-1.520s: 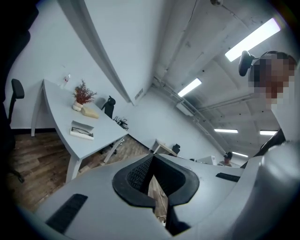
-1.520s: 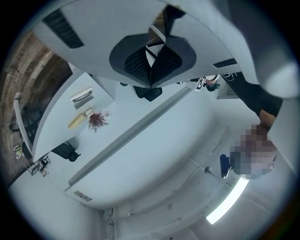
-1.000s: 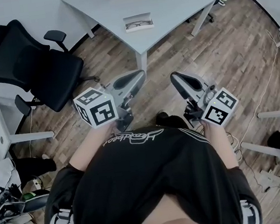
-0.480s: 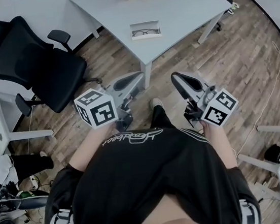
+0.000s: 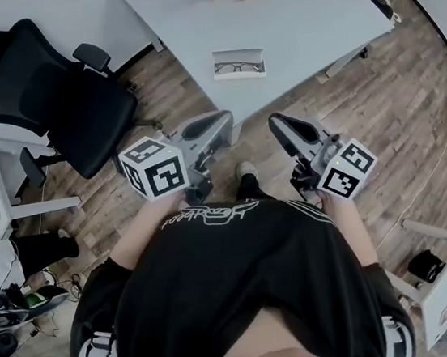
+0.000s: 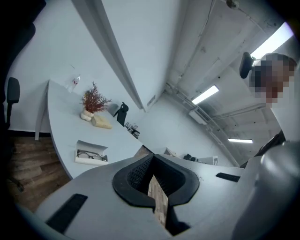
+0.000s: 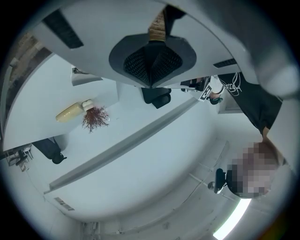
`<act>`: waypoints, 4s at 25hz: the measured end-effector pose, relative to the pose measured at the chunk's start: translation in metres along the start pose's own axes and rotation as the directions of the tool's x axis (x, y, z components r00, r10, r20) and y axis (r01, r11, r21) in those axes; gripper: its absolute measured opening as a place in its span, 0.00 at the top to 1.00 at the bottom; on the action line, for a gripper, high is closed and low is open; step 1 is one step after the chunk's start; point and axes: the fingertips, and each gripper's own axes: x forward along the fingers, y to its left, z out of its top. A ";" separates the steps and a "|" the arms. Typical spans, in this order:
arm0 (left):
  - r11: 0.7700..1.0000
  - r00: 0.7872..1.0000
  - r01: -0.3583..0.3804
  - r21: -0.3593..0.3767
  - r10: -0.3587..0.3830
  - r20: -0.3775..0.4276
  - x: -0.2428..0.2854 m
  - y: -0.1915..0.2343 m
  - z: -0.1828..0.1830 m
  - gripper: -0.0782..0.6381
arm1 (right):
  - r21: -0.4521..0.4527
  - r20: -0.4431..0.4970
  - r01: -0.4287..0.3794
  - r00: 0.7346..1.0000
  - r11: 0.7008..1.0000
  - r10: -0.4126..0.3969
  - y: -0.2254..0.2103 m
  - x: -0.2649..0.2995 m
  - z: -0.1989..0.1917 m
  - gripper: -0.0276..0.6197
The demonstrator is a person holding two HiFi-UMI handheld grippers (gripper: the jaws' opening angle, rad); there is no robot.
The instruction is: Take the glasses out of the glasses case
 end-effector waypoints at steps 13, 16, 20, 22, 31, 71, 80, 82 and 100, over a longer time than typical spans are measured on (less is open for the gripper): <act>0.997 0.997 -0.074 -0.032 0.074 0.013 0.068 0.067 0.050 0.88 | 0.023 -0.068 -0.091 0.993 0.996 0.093 -0.091 0.059 0.035 0.94; 0.995 0.995 -0.094 -0.035 0.095 0.018 0.074 0.081 0.055 0.88 | 0.012 -0.079 -0.108 0.991 0.994 0.109 -0.104 0.071 0.038 0.94; 0.990 0.992 -0.123 -0.068 0.125 0.021 0.079 0.102 0.057 0.88 | 0.002 -0.123 -0.121 0.985 0.993 0.121 -0.123 0.084 0.035 0.94; 0.988 0.991 -0.132 -0.084 0.135 0.024 0.081 0.112 0.058 0.88 | -0.007 -0.145 -0.129 0.981 0.992 0.127 -0.131 0.091 0.033 0.94; 0.976 0.980 -0.198 -0.086 0.199 0.004 0.093 0.147 0.051 0.88 | -0.120 -0.277 -0.157 0.954 0.980 0.119 -0.167 0.118 0.012 0.94; 0.925 0.954 -0.295 -0.240 0.299 -0.019 0.086 0.210 -0.006 0.88 | -0.420 -0.778 -0.401 0.620 0.814 -0.096 -0.248 0.173 -0.138 0.79; 0.924 0.956 -0.289 -0.249 0.293 -0.021 0.092 0.215 -0.007 0.88 | -0.461 -0.802 -0.446 0.579 0.767 -0.146 -0.257 0.177 -0.148 0.79; 0.921 0.954 -0.293 -0.256 0.298 -0.021 0.092 0.217 -0.008 0.88 | -0.465 -0.806 -0.454 0.572 0.760 -0.151 -0.257 0.177 -0.147 0.79; 0.914 0.950 -0.309 -0.261 0.309 -0.042 0.091 0.219 -0.013 0.88 | -0.497 -0.815 -0.501 0.551 0.709 -0.182 -0.255 0.178 -0.152 0.90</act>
